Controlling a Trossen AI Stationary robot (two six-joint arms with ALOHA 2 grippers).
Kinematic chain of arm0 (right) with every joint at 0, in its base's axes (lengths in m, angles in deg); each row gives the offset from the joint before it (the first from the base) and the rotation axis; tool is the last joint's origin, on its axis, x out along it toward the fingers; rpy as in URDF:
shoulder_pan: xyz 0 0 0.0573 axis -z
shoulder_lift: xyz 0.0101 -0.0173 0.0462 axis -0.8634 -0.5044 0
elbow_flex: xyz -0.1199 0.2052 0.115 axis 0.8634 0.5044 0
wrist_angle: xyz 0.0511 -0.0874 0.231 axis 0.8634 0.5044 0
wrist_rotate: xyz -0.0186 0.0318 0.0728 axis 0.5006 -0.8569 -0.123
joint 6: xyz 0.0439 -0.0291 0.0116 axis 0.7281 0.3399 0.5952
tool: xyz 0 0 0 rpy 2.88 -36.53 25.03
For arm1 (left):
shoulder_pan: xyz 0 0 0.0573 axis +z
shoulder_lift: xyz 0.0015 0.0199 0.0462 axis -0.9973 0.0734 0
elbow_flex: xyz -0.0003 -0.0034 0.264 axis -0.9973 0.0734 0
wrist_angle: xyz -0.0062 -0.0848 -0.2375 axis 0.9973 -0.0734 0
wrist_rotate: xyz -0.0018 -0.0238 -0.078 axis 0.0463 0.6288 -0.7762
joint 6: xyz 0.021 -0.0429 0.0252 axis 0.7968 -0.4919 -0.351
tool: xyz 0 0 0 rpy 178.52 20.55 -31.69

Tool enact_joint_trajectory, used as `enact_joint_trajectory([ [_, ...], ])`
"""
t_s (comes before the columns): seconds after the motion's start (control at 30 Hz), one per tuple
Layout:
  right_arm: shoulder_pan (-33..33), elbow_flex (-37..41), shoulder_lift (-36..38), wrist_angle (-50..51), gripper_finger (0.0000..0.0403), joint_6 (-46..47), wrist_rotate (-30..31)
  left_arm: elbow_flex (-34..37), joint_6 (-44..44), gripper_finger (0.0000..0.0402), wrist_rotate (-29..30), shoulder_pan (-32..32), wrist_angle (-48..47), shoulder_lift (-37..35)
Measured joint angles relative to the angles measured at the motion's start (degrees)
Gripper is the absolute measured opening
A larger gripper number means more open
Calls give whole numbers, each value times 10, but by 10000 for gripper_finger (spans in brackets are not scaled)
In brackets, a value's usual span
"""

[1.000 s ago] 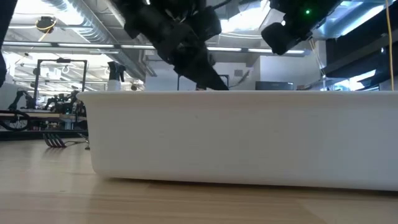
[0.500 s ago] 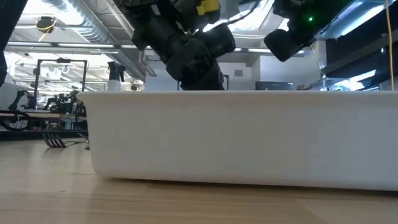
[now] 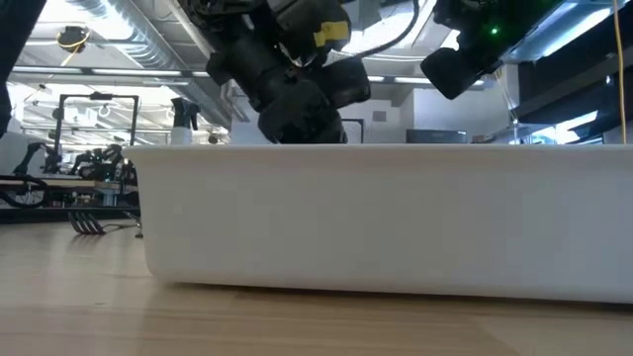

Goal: Sort silverware
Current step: Put the purple spoon into the white silverware tray

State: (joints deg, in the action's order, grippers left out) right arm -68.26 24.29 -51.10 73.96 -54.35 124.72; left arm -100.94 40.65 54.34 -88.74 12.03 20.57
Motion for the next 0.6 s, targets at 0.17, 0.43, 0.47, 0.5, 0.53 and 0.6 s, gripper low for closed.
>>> enact_joint_trajectory([
  [0.17, 0, 0, 0, 0, 0, -4, 0, 0, -6, 21, 0, 1, 1, 2],
  [0.43, 0, 0, 0, 0, 0, -15, 0, 0, -13, 67, -13, 2, 6, 3],
  [0.47, 0, 0, 0, 0, 0, -15, 0, 0, -13, 70, -13, 3, 12, 3],
  [0.5, 0, 0, 0, 0, 0, -15, 0, 0, -13, 72, -13, 4, 19, 3],
  [0.53, 0, 0, 0, 0, 0, -15, 0, 0, -10, 73, -13, 4, 24, 3],
  [0.6, 0, 0, 0, 0, 0, -15, 0, -4, 0, 74, -13, 4, 20, -3],
])
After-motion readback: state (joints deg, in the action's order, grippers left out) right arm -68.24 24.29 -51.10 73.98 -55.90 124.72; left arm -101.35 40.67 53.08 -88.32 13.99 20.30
